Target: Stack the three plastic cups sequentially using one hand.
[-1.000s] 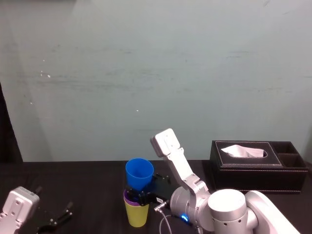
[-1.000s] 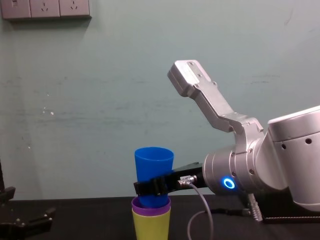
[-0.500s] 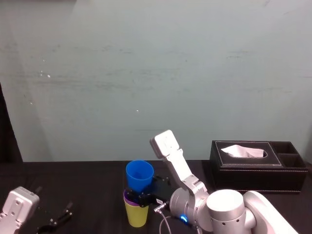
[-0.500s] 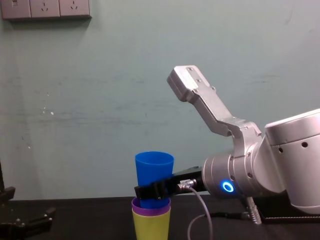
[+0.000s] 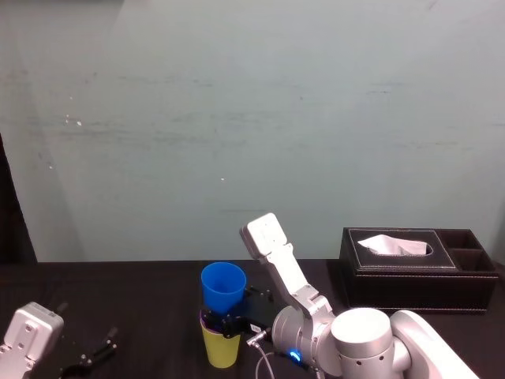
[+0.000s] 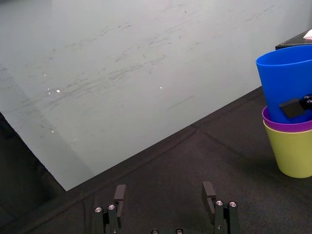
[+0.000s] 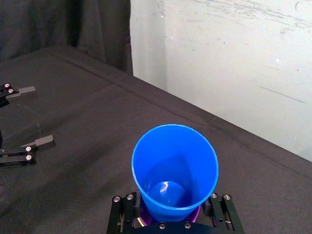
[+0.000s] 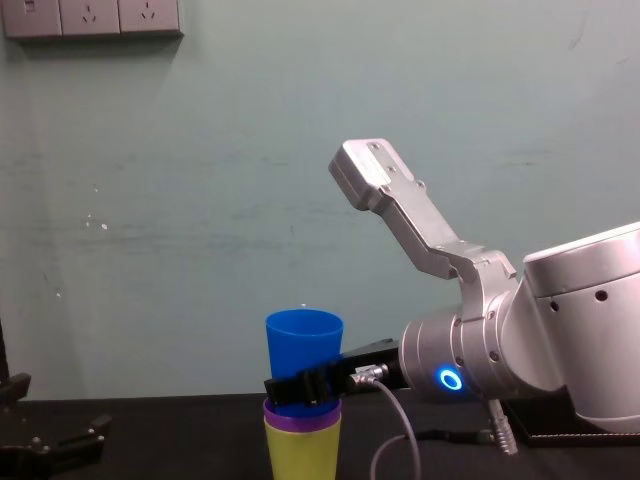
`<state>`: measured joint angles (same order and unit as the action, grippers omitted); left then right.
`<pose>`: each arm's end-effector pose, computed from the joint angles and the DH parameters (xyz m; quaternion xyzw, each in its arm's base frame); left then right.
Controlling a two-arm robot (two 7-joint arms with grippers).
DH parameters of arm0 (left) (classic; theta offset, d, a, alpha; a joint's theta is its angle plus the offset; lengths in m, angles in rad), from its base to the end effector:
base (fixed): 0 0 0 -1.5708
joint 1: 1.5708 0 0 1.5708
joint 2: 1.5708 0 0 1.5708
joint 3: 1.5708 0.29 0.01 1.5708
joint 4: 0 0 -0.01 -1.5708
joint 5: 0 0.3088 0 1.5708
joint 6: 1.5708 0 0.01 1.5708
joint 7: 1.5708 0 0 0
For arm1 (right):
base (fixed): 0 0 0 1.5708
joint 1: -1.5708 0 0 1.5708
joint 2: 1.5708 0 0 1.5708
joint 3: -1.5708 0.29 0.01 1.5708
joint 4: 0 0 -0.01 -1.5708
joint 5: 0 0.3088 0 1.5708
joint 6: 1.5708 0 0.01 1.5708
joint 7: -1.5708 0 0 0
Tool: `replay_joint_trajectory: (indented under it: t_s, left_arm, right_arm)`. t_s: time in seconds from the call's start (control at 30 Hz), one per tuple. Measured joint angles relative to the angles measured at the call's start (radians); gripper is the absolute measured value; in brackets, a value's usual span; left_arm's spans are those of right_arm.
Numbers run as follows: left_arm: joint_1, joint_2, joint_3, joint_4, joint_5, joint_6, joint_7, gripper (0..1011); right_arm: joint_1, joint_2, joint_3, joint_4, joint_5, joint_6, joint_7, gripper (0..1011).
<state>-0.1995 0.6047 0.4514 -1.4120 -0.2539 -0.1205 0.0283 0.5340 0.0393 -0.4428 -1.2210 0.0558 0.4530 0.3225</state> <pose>0.3581 0.0827 -0.3023 0.1415 -0.1325 0.5799 0.7913 0.4484 0.1140 -0.2195 -0.1838 0.0411 -0.4285 0.8837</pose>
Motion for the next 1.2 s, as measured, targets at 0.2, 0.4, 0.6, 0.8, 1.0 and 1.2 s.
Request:
replay_joint_trajectory:
  t_s: [0.2, 0.4, 0.6, 0.8, 1.0, 1.2]
  left_arm:
    - [0.000, 0.000, 0.000, 0.000, 0.000, 0.000, 0.000, 1000]
    - [0.000, 0.000, 0.000, 0.000, 0.000, 0.000, 0.000, 1000]
    - [0.000, 0.000, 0.000, 0.000, 0.000, 0.000, 0.000, 1000]
    - [0.000, 0.000, 0.000, 0.000, 0.000, 0.000, 0.000, 1000]
    - [0.000, 0.000, 0.000, 0.000, 0.000, 0.000, 0.000, 1000]
    - [0.000, 0.000, 0.000, 0.000, 0.000, 0.000, 0.000, 1000]
  right_arm:
    - [0.000, 0.000, 0.000, -0.001, 0.000, 0.000, 0.000, 695]
    - [0.000, 0.001, 0.001, -0.001, 0.000, 0.000, 0.000, 852]
    - [-0.001, 0.001, 0.001, -0.002, 0.000, 0.000, 0.000, 995]
    - [-0.001, 0.001, 0.001, -0.003, 0.000, 0.000, -0.001, 1002]
    - [-0.001, 0.001, 0.001, -0.003, 0.000, 0.000, -0.001, 1002]
    - [-0.006, 0.001, 0.003, -0.007, 0.000, -0.006, -0.006, 1002]
